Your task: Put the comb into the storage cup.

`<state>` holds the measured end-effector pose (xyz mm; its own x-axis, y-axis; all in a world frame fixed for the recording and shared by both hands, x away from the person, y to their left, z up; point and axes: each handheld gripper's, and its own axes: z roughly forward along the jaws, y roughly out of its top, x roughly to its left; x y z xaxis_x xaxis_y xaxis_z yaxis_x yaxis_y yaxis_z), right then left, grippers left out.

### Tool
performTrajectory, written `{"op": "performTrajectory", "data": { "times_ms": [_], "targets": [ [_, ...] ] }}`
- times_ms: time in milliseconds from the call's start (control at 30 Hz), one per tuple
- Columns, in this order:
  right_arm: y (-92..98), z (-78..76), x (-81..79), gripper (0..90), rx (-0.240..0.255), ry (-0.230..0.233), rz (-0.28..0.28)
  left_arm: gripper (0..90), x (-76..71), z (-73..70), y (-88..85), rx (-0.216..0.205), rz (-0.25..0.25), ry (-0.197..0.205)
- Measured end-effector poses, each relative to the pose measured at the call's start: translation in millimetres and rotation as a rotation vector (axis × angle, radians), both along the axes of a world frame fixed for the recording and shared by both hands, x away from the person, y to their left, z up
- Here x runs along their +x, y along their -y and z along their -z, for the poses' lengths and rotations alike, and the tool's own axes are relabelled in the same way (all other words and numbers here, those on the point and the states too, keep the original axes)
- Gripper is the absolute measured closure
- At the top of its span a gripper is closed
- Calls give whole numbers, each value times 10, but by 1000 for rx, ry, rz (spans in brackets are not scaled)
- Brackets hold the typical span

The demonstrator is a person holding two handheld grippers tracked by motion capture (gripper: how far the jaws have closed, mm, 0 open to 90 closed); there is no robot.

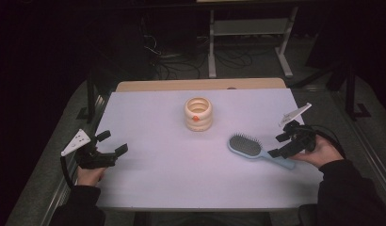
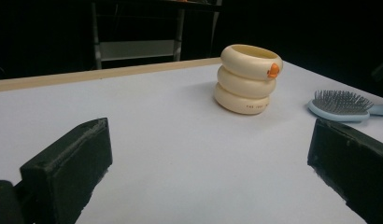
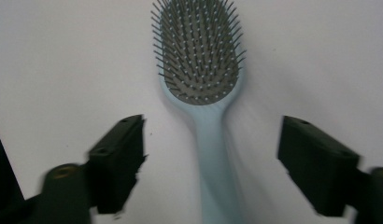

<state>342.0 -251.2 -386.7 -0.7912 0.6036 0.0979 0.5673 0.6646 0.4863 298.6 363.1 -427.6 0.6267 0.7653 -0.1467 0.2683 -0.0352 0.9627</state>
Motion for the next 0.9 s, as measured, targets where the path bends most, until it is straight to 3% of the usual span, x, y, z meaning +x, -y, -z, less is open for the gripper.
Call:
{"op": "performTrajectory", "data": {
  "times_ms": [100,233,433,500,900],
  "targets": [
    [-46,54,26,111,-21,-11,-7,0,0,0,0,2,0,0],
    [-118,106,45,0,-38,-11,-28,0,-2,-2,0,3,1,1],
    [-192,192,78,0,-79,-21,-74,0,-4,-3,-1,2,-1,1],
    [-207,215,87,40,-94,-17,-94,0,-3,-3,1,3,-1,2],
    [-242,331,167,82,-119,-10,-94,0,-4,-4,0,2,1,3]
  ]
}}
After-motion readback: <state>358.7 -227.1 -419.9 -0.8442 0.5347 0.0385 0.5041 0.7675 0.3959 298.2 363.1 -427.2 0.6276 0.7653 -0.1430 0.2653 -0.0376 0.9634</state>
